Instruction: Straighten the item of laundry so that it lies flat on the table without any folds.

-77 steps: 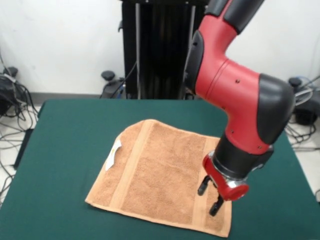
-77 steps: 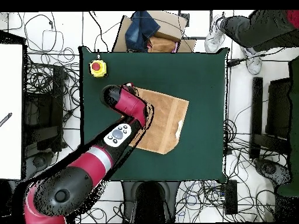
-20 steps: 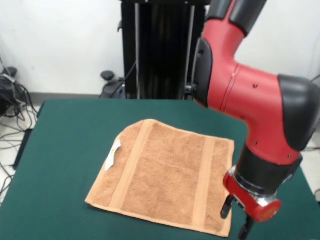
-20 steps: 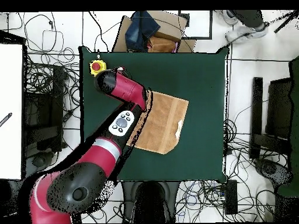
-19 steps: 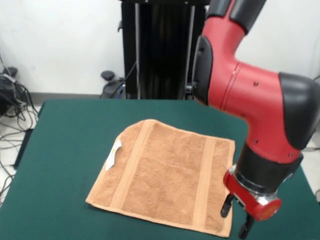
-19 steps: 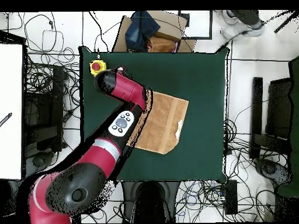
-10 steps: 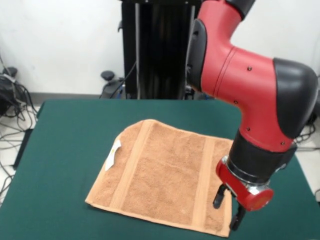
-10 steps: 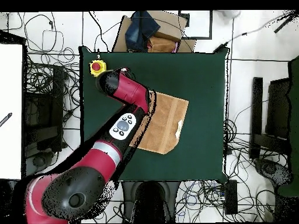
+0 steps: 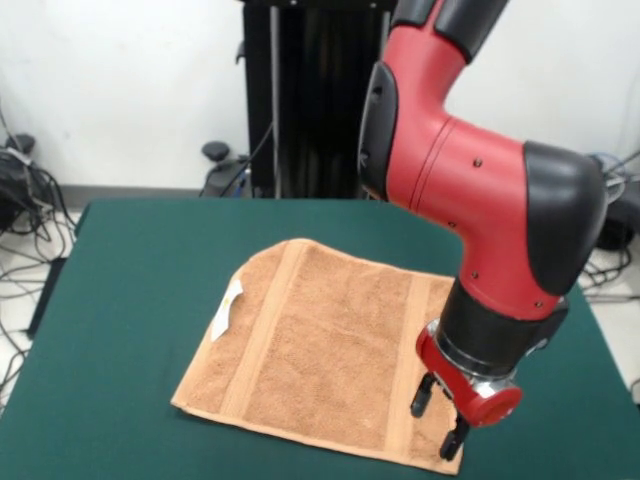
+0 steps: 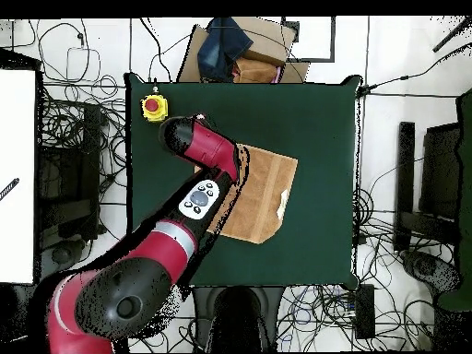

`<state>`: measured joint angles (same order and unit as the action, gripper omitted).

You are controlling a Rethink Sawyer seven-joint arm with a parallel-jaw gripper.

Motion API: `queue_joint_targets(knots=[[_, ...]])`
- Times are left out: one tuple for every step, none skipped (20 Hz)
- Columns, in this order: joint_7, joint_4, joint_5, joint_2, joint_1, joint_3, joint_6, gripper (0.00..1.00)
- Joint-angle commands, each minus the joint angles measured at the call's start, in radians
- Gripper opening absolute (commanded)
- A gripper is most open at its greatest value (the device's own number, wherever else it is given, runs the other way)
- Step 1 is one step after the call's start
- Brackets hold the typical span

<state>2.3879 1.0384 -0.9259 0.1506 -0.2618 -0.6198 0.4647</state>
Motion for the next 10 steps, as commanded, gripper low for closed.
queue_joint_targets(knots=[[0.148,0.038,0.057,0.069,0.009,0.155,0.037,1.00],[0.135,0.049,0.062,0.064,0.010,0.162,0.047,1.00],[0.124,0.060,0.065,0.059,0.012,0.172,0.054,1.00],[0.119,0.072,0.071,0.056,0.010,0.169,0.061,1.00],[0.113,0.083,0.076,0.054,0.008,0.166,0.058,1.00],[0.101,0.101,0.076,0.044,0.010,0.178,0.048,1.00],[0.093,0.118,0.077,0.034,0.010,0.185,0.039,1.00],[0.091,0.131,0.077,0.026,0.010,0.192,0.034,1.00],[0.091,0.146,0.079,0.018,0.010,0.197,0.029,1.00],[0.096,0.157,0.080,0.013,0.009,0.197,0.025,1.00]])
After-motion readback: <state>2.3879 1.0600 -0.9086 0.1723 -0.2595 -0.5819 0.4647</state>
